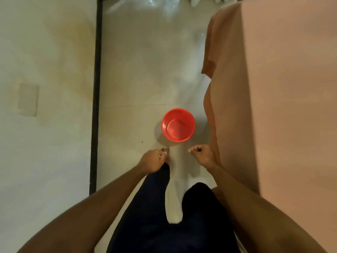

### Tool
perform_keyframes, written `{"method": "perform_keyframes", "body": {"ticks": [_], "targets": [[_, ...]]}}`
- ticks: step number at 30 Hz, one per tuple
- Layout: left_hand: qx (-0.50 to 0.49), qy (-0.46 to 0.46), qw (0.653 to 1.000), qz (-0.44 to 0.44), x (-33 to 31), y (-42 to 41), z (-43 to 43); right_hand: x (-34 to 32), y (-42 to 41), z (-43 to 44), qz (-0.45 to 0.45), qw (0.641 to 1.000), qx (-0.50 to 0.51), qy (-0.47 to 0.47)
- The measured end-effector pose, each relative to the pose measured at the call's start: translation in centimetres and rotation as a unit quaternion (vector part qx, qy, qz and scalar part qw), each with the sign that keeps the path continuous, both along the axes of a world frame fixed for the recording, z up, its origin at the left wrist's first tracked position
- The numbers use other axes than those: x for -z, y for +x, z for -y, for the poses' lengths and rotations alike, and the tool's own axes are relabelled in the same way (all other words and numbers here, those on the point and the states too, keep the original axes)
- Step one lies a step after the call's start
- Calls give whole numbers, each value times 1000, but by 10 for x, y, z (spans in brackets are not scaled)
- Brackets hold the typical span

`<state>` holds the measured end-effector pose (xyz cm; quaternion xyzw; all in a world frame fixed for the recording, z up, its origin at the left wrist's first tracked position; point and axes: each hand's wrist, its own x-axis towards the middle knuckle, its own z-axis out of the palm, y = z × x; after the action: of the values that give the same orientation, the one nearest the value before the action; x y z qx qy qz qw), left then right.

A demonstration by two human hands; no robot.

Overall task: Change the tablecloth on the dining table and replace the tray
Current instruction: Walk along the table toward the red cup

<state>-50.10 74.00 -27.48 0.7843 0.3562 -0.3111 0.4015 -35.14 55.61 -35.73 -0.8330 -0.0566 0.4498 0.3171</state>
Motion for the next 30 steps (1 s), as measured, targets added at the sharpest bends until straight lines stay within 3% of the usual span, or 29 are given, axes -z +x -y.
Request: {"method": "perform_keyframes", "body": {"ticks": [5,12,14,17,18,20,23,30], "targets": [[0,-5,1000,0,75,75,-61,45,37,-59,26,997,79,-7],[-54,-15,998,-7,247,146,-92,195,83,-111,60,998,20,-22],[-106,-10,993,-47,307,142,-87,233,92,-121,51,998,13,-43],[-159,-87,970,-164,416,105,-73,270,101,-124,43,997,25,-67],[-178,-102,965,-161,424,104,-71,272,101,-123,45,996,19,-80],[-208,-77,973,-69,390,135,-84,281,100,-119,49,994,7,-102],[-149,-48,988,10,341,175,-92,281,99,-111,49,994,9,-101],[-85,14,995,56,322,167,-86,266,100,-114,38,995,54,-77]]}}
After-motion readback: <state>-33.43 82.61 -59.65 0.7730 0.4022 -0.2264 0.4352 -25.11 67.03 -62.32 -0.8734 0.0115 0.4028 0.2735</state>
